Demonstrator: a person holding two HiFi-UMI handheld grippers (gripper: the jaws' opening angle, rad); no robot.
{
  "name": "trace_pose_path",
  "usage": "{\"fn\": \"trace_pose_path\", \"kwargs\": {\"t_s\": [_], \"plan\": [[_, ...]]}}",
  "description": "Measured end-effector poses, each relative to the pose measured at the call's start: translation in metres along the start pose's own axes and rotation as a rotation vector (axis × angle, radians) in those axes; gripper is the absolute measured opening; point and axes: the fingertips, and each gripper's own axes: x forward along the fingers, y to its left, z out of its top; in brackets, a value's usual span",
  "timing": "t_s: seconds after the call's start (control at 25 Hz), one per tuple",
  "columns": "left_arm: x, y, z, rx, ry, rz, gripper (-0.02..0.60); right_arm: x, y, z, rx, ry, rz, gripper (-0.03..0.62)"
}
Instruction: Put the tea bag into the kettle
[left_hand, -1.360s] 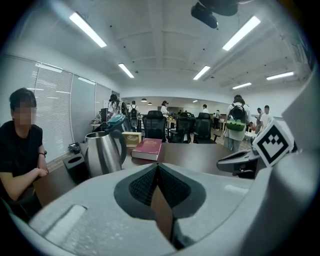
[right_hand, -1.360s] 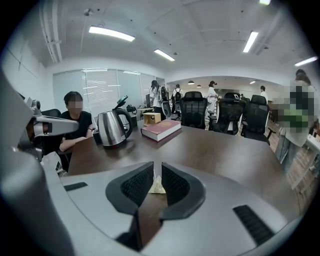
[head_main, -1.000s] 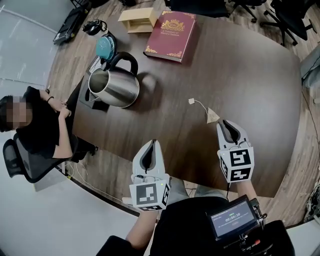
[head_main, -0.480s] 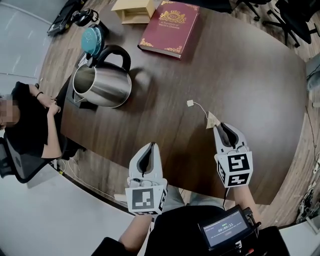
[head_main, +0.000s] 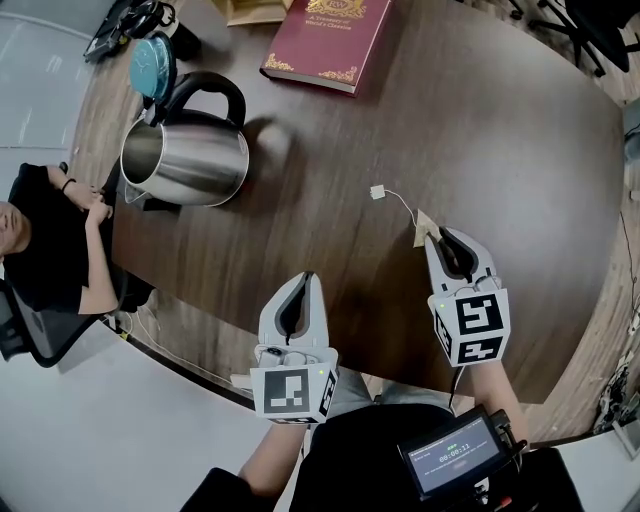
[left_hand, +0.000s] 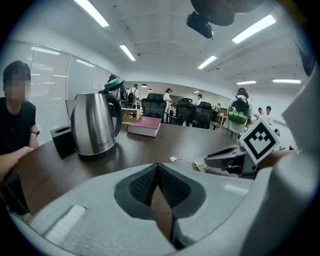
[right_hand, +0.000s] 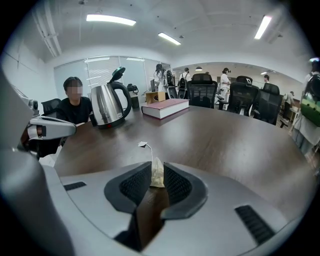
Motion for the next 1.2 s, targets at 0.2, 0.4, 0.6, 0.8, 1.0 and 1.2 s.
{"fn": "trace_pose_path", "kwargs": {"t_s": [0.2,0.4,0.6,0.8,1.0,1.2], "plan": [[0.003,-0.004,0.0,0.004,0.009,-0.005,0.006,0.002,0.002,-0.002,0.014,0.009,0.02,0.077],[0.005,-0.005,0.001,0.003,0.01,-0.01,0.006,0.002,0.003,-0.002,0.018,0.014,0.02,0.032],[0.006,-0.004,0.0,0.001,0.007,-0.011,0.006,0.001,0.003,-0.002,0.032,0.012,0.02,0.015],[0.004,-0.001,0.001,0.0,0.001,-0.008,0.006,-0.001,0.004,0.002,0.026,0.009,0.018,0.011],[-0.008,0.001,0.005,-0.001,-0.005,-0.004,0.006,-0.011,0.01,0.012,0.016,-0.005,0.019,0.011],[-0.023,0.005,0.022,0.005,-0.043,0.007,0.006,-0.023,0.016,0.029,0.0,-0.035,0.019,0.011]]}}
